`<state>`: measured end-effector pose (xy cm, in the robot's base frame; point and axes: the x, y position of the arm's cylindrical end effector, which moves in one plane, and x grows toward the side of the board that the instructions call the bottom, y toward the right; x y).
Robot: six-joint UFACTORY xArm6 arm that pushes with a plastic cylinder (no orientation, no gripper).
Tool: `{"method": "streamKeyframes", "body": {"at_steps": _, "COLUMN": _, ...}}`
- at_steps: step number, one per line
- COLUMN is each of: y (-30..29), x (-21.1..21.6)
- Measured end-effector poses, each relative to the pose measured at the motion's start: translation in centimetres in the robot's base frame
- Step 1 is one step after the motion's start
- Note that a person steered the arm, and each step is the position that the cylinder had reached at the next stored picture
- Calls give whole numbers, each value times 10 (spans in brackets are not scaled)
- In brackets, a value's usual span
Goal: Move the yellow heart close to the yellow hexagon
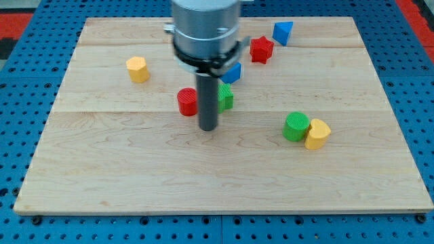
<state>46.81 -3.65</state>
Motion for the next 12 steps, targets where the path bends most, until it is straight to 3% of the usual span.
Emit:
{"method": "streamKeyframes", "body": {"at_steps": 1, "y": -20, "x": -20}}
{"method": "streamKeyframes", "body": {"at_steps": 2, "y": 2, "x": 7}}
{"method": "streamKeyframes", "body": {"at_steps": 3, "y": 128, "x": 54}}
{"method": "streamKeyframes", "body": {"at_steps": 5, "y": 314, "x": 145}}
{"method": "streamKeyframes", "body": {"at_steps": 6, "y": 361, "x": 97}}
{"method": "streamKeyframes", "body": {"at_steps": 8, "y": 226, "x": 75}}
{"method": "streamKeyframes", "body": {"at_steps": 9, "y": 236, "x": 75}}
{"method": "streamKeyframes", "body": {"at_steps": 10, "y": 251, "x": 41}}
{"method": "streamKeyframes", "body": {"at_steps": 11, "y": 178, "x": 22}}
{"method": "streamKeyframes", "body": {"at_steps": 12, "y": 73, "x": 54}}
